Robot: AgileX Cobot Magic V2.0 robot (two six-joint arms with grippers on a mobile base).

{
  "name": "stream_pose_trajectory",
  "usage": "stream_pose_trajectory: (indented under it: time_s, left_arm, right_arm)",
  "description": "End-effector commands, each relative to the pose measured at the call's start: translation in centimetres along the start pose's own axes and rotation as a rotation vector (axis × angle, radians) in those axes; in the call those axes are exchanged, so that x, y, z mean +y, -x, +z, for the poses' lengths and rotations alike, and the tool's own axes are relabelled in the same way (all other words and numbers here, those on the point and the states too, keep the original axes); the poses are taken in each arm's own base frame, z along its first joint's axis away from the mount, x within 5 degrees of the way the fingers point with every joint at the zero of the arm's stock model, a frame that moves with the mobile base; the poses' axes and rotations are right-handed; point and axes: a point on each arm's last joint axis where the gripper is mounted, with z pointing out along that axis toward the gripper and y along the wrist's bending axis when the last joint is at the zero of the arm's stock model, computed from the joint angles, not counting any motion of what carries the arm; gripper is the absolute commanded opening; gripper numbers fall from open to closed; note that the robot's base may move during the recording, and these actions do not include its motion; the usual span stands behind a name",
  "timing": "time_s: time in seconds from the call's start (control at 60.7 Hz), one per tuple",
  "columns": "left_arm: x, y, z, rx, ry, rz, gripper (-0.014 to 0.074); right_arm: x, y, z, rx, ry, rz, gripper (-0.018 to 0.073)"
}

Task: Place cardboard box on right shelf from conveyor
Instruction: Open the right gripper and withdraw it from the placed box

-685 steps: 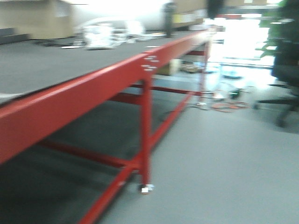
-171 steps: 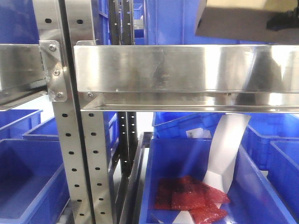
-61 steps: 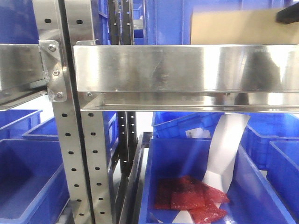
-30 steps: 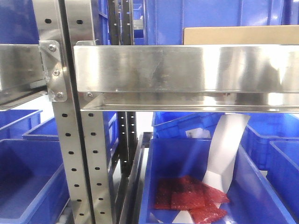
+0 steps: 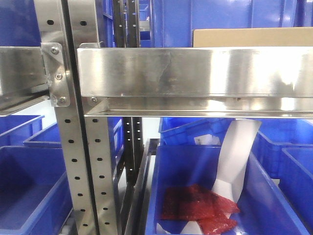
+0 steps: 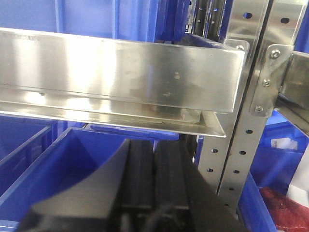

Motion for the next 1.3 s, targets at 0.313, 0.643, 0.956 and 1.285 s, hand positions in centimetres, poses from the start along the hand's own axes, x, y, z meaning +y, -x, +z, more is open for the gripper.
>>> stream_pose_trajectory:
  time_s: [0.313,0.643,0.956,1.285]
  left_arm:
    - [0.0,0.9,-0.1,-0.094,0.001,-0.007,-0.0119]
    - [0.0,0.9,-0.1,-0.094,0.001,-0.007,-0.0119]
    - [0.0,0.9,-0.1,-0.094,0.001,-0.007,-0.0119]
    - [0.0,0.9,-0.1,-0.094,0.001,-0.007,-0.0119]
  right_arm:
    - [-0.2,-2.9,-3.9,-0.252,0.017,0.012,0.0073]
    - [-0.2,-3.4,-3.7,-0.232,0.015,0.012,0.0073]
    - [-0.3,-4.9,-4.0,-0.272,0.022,-0.002,0.0073]
    - [-0.3,-8.0,-2.9,-0.278,0.039,0.007,0.0073]
